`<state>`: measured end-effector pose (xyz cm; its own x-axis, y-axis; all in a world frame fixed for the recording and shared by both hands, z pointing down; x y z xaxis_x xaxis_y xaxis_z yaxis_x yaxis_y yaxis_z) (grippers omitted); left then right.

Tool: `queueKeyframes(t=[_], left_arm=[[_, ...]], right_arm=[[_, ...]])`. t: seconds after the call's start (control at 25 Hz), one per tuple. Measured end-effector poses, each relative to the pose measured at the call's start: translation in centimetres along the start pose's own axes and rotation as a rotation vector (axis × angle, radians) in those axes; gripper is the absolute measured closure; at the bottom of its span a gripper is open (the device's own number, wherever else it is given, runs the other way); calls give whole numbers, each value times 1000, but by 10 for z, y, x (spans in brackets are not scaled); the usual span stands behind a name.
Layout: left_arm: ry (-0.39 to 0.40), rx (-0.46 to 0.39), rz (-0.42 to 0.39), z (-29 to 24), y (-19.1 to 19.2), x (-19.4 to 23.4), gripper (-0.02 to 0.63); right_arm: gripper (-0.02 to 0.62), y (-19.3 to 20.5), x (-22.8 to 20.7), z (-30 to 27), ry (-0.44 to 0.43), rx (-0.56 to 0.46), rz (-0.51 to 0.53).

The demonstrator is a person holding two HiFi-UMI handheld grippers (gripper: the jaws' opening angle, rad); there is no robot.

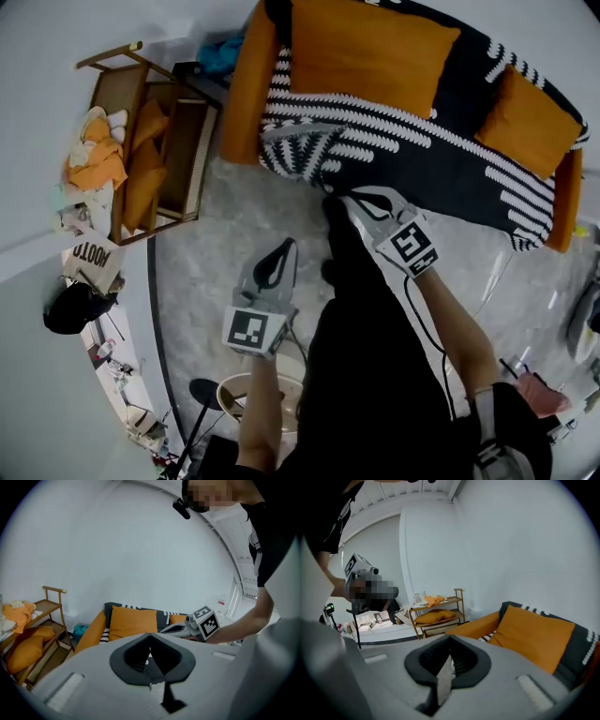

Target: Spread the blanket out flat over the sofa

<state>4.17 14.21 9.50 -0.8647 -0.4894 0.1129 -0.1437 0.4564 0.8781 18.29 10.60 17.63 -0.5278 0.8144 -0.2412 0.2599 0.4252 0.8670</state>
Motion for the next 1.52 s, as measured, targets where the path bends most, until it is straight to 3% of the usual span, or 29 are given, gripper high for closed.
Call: queueKeyframes(t=[0.4,0.68,1.04,1.52], left_arm=[[48,77,-6,-136,-5,3,595],[56,147,-58,-203,15,6,595],[72,193,-97,-249,43,12,595],[37,212,-107,-283,80,39,595]], right_arm=[[592,55,-131,-45,40,72,-41],[552,118,-188,-78,-16,219,-41],[480,183,-238,-122,-23,349,26],[458,262,-294,-181,-23,500,82]])
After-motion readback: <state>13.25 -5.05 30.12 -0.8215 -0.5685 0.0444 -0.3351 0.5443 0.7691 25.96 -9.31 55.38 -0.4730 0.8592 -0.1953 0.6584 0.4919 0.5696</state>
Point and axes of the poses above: the fingertips, and each gripper's own axes: z backward along the fingers, x to its left, y out of its underside, the point moved 2 cm from there along z, backward along the fingers, and after that the axes turned 15 degrees about -y, right-handed, at the moved point
